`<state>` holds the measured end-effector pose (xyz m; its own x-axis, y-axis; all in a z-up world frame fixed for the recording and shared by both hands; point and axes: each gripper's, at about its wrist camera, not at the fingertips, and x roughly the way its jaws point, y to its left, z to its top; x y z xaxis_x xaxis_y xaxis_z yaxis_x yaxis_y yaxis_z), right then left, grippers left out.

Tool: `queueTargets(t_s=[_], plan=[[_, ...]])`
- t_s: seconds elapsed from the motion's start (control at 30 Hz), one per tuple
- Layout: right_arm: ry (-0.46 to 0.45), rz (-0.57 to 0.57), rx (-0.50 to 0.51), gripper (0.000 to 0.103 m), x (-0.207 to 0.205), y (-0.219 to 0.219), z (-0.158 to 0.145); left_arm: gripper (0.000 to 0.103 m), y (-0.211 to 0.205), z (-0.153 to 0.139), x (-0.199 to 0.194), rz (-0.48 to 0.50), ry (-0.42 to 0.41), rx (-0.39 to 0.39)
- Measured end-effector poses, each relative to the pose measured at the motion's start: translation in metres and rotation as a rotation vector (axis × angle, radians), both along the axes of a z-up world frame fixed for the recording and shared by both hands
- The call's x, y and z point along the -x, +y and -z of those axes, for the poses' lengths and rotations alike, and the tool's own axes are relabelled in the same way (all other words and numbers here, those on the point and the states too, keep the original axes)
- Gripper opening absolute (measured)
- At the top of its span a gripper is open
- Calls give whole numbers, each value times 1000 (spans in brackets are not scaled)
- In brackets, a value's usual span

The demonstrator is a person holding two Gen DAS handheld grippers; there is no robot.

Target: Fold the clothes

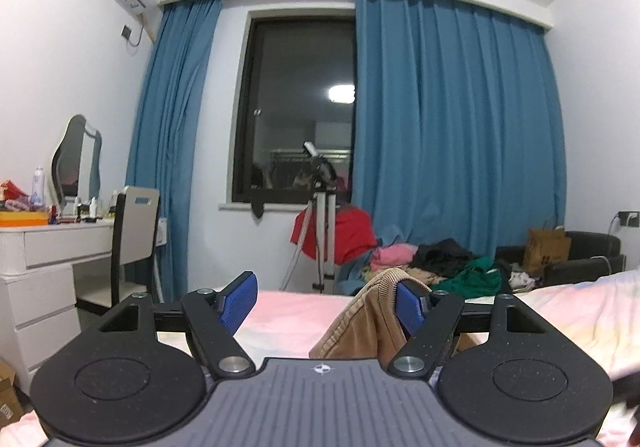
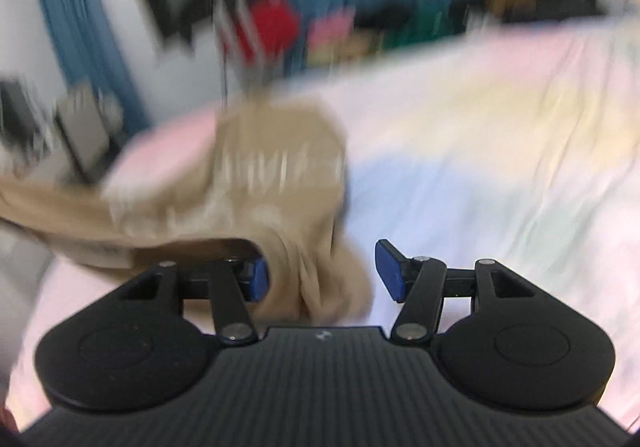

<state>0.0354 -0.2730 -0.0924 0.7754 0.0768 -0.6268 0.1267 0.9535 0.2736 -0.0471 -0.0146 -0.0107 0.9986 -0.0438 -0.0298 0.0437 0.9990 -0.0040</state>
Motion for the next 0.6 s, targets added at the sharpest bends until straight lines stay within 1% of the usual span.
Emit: queueTargets(t_s=[0.13, 0.17, 0.23, 0.33, 0.43, 0.5, 0.6], plan=[[99, -89, 96, 58, -9, 26, 19, 75, 5, 4, -6, -22, 30, 15], [83, -78, 98, 58, -7, 26, 17, 75, 7, 4, -8, -26, 31, 15], [36, -42, 93, 56, -1, 24, 10, 75, 10, 4, -13, -36, 32, 16], [-88, 114, 68, 56, 4, 9, -7, 75, 13, 5, -21, -46, 45, 16], [-178, 212, 1, 57, 12, -13, -20, 75, 12, 12, -26, -30, 71, 2], [-230, 252, -22, 57, 21, -22, -25, 75, 8, 19, -29, -17, 107, -12], [-284, 271, -43, 57, 26, -27, -32, 75, 2, 32, -35, 0, 169, -38]])
